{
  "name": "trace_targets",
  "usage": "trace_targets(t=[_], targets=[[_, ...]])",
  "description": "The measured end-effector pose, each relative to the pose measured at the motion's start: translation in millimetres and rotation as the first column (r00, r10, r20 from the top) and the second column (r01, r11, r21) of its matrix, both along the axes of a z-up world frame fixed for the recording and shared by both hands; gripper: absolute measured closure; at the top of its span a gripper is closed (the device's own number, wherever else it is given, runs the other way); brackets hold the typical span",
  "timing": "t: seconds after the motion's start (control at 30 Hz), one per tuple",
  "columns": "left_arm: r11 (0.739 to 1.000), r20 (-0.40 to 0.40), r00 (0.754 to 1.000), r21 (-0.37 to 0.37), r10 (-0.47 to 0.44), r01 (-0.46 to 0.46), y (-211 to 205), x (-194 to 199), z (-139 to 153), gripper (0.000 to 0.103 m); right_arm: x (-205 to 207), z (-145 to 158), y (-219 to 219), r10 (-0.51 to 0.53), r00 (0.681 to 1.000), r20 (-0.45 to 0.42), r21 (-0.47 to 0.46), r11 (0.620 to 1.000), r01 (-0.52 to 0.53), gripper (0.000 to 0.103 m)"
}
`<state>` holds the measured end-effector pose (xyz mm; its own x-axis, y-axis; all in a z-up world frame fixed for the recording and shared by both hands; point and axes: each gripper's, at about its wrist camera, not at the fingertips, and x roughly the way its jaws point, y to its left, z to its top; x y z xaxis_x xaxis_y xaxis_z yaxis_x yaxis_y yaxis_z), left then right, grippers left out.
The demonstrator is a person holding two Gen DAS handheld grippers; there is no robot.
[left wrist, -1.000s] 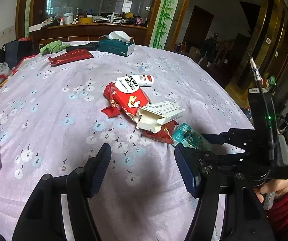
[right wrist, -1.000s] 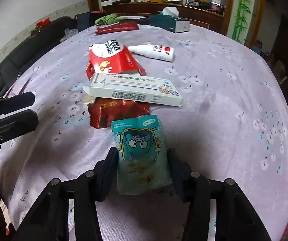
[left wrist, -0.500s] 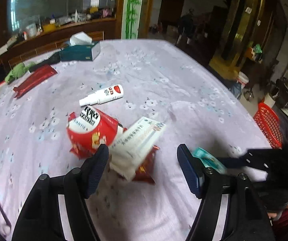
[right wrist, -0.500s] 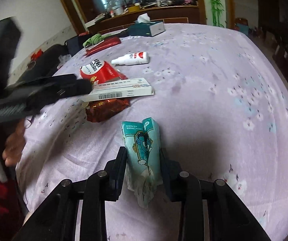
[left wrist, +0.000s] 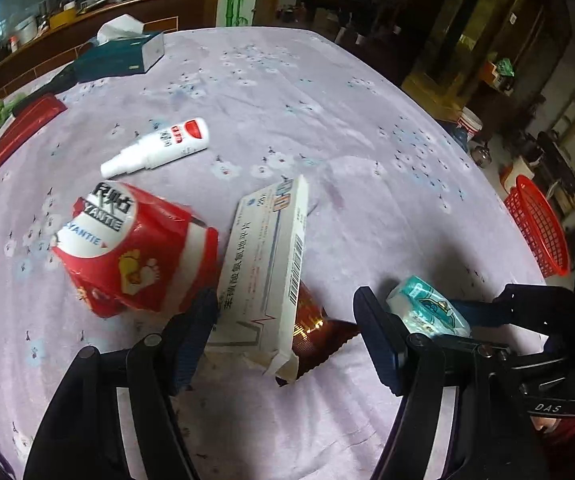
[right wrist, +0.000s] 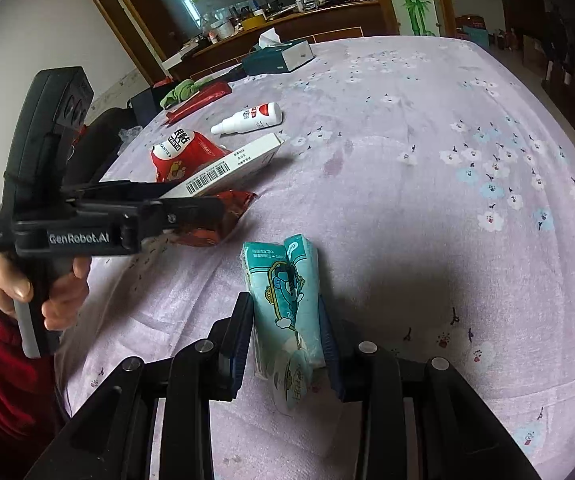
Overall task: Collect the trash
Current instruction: 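Grasp the white medicine box with the left gripper while the right holds the packet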
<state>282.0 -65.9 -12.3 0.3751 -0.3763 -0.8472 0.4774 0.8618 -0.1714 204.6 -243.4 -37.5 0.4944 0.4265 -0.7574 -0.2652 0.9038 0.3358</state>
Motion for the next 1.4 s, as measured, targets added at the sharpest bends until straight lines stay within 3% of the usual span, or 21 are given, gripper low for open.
trace_targets(t=[0.27,0.4,0.53,0.63,0.77,0.9,1.07,1.4], targets=[[0.995,-0.024,0.996,-0.036,0.089,-0.090,-1,17,2,0.034,-3,2,-4,-0.011,1.000,0.005,0.007,1.000,0.011,0.068],[0.992,-0.027,0.992,0.002,0.126,-0.126,-4,24,-2,0.062,-3,1,-7,-0.023,1.000,0.000,0.012,1.000,0.023,0.068],[0.987,0.015,0.988,0.046,0.154,-0.155,-4,24,-4,0.074,-3,1,-8,-0.035,0.999,0.002,0.003,0.999,0.035,0.068],[0.981,0.034,0.983,0.066,0.179,-0.181,0,25,-5,0.090,-5,2,-8,-0.043,0.999,0.007,-0.006,0.999,0.043,0.068],[0.978,0.051,0.978,0.029,0.203,-0.205,8,19,-3,0.091,-9,5,-6,-0.055,0.998,0.022,-0.016,0.998,0.056,0.068],[0.975,0.133,0.967,-0.008,0.219,-0.220,13,-5,13,0.091,-17,10,-5,-0.071,0.996,0.052,-0.037,0.997,0.073,0.068],[0.970,0.237,0.941,-0.075,0.243,-0.231,18,-54,33,0.091,-28,16,-2,-0.116,0.987,0.112,-0.062,0.990,0.124,0.068],[0.935,0.315,0.882,-0.169,0.350,-0.310,36,-106,38,0.091,-45,13,12,-0.140,0.976,0.169,-0.103,0.982,0.159,0.068]])
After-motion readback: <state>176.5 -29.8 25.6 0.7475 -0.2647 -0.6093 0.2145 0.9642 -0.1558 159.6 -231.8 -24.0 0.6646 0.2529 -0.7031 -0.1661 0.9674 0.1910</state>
